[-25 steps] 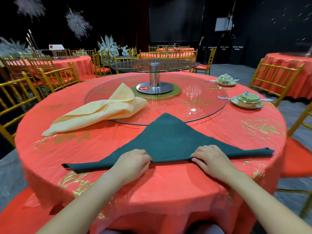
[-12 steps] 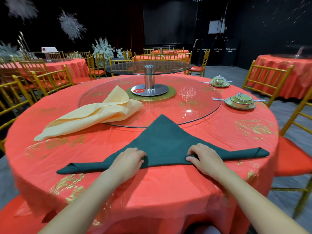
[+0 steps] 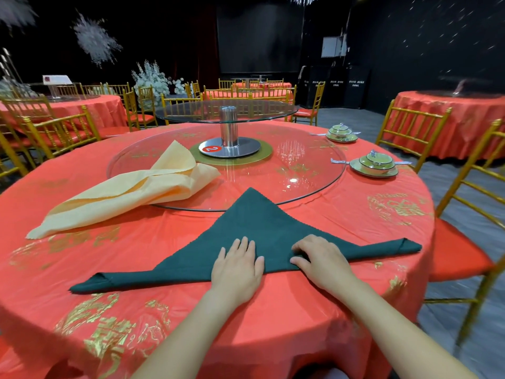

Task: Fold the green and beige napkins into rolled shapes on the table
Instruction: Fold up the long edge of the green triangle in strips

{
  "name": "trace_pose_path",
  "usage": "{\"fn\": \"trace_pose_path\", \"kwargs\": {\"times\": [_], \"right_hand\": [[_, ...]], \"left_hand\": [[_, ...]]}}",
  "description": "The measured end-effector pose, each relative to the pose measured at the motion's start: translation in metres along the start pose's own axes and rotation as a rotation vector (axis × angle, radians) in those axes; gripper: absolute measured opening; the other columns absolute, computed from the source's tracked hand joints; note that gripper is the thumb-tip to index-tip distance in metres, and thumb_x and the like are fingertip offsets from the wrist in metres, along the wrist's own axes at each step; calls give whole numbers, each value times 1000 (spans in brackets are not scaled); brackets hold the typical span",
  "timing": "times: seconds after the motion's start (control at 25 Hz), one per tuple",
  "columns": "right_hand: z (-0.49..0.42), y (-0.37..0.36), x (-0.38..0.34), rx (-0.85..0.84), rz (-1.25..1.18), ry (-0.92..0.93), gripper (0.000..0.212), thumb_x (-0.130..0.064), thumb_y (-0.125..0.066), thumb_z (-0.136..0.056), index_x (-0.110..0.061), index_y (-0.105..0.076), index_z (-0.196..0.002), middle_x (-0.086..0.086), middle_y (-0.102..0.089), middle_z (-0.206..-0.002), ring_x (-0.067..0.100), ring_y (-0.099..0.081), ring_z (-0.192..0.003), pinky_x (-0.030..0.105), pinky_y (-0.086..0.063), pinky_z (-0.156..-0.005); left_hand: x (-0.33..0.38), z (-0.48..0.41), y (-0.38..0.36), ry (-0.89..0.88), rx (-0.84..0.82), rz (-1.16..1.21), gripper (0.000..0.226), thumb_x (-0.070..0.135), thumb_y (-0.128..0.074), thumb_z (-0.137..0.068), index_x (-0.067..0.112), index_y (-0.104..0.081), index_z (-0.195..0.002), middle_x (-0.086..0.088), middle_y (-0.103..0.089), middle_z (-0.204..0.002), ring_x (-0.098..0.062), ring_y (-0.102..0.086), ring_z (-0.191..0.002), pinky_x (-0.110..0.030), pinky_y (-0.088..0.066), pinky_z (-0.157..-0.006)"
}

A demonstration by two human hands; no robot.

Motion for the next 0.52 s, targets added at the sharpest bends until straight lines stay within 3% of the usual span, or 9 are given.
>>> {"fn": "trace_pose_path", "kwargs": {"times": [0.08, 0.16, 0.24, 0.36, 0.52], "right_hand": [[10, -7, -22, -20, 37, 89, 58, -55, -24, -93, -22, -46, -135, -2, -47, -140, 17, -37, -133, 33, -22, -110], [26, -19, -43, -118, 55, 159, 92, -72, 7, -78, -21, -25, -147, -2, -22, -156, 13, -13, -144, 33, -5, -116], [35, -24, -45, -201, 46, 139, 103, -74, 19, -63, -29, -13, -149, -4, -6, -159, 13, 2, -146, 35, 3, -116], [40, -19, -20, -231, 54, 74, 90, -70, 16, -63, -45, -9, -146, -6, -1, -159, 14, 7, -145, 40, 6, -116], [47, -13, 19, -288, 106, -42, 53, -62, -9, -92, -52, -6, -143, -11, 4, -158, 13, 12, -145, 46, 9, -115]], "left_hand": [[-1, 0, -2, 6, -2, -18, 57, 44, -19, -99, 16, -17, -149, 0, -12, -158, -15, -6, -145, -41, -9, -116], [-1, -1, -3, 5, -7, -26, 58, 45, -19, -99, 17, -14, -150, 0, -9, -158, -15, -5, -145, -40, -8, -116], [-1, -1, -4, 5, -7, -35, 58, 45, -19, -99, 17, -13, -150, 0, -8, -159, -15, -4, -146, -41, -8, -116], [-1, -2, -4, 1, -10, -33, 59, 45, -18, -99, 17, -12, -150, 0, -7, -159, -15, -4, -146, -41, -8, -117], [-1, -2, -4, 8, -10, -37, 58, 44, -17, -99, 17, -12, -150, 0, -6, -159, -15, -4, -146, -41, -8, -117]]}}
Point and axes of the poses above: each hand's wrist, its own z-axis away from the middle knuckle, its own y-axis out of the back of the hand, x = y × z, the point moved 5 cm from there along -z, towards the middle knuckle
